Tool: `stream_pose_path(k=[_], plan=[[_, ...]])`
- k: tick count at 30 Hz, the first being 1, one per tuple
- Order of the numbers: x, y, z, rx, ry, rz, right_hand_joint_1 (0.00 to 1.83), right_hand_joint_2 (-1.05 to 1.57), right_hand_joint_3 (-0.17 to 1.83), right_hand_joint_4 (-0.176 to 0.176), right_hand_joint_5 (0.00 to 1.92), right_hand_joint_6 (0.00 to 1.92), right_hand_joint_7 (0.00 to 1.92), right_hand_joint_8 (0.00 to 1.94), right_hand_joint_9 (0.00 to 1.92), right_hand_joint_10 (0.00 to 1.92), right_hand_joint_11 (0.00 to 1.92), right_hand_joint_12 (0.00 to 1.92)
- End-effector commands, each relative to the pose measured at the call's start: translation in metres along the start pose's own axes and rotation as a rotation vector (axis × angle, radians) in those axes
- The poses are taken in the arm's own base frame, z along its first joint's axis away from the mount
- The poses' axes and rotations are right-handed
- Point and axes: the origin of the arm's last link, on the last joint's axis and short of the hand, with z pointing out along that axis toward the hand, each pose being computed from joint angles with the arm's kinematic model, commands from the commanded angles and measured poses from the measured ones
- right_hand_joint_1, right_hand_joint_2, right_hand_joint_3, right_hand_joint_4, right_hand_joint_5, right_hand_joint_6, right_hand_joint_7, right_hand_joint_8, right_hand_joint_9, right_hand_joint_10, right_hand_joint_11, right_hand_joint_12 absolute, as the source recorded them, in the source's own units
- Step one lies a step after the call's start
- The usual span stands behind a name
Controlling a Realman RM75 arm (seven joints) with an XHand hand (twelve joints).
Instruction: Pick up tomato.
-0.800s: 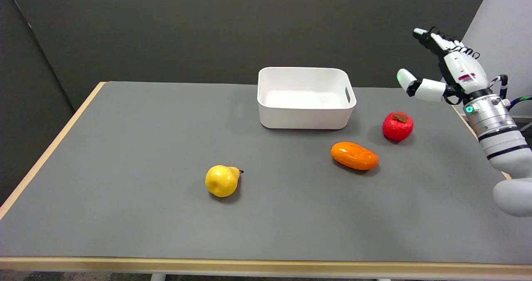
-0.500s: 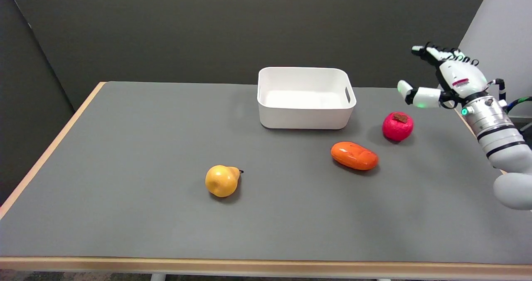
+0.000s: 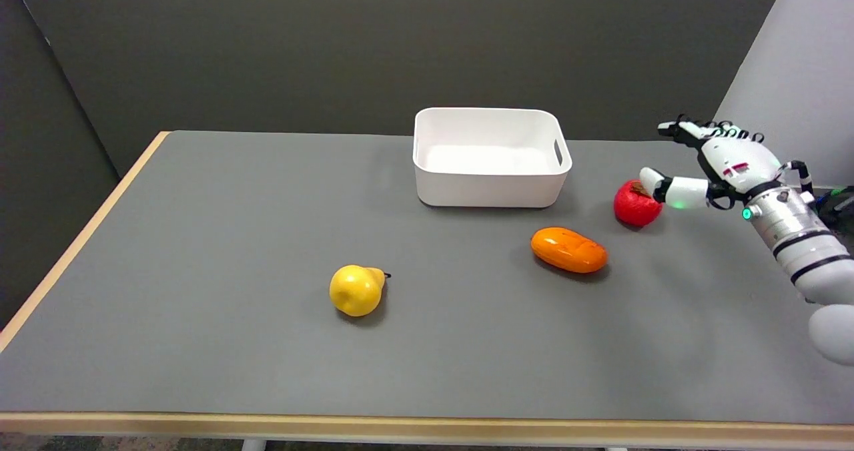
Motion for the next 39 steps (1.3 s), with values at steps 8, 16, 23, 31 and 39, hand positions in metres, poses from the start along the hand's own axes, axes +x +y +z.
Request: stream_pose_path(k=[8,16,23,31,39], plan=[[-0.034,-0.002,-0.018,0.079,-0.18,0.062,0.19,0.53,0.94,0.093,0.21,0.44,0.33,0.37,0.27,0.68,0.12,1.23],[-0.044,0.009,-0.003,0.045,-0.301,0.029,0.15,0.47,0.94,0.041,0.01,0.16,0.03,0.16,0.01,0.49,0.05,1.0],[-0.039,0.024,0.002,-0.012,-0.274,0.028,0.17,0.46,0.86,0.021,0.0,0.0,0.0,0.08,0.0,0.39,0.0,1.06],[-0.034,0.033,0.008,-0.038,-0.257,0.014,0.18,0.47,0.85,0.018,0.0,0.0,0.0,0.06,0.0,0.37,0.0,1.04],[-0.04,0.029,0.021,-0.042,-0.333,0.027,0.16,0.45,0.91,0.021,0.0,0.0,0.0,0.07,0.0,0.37,0.01,0.98]])
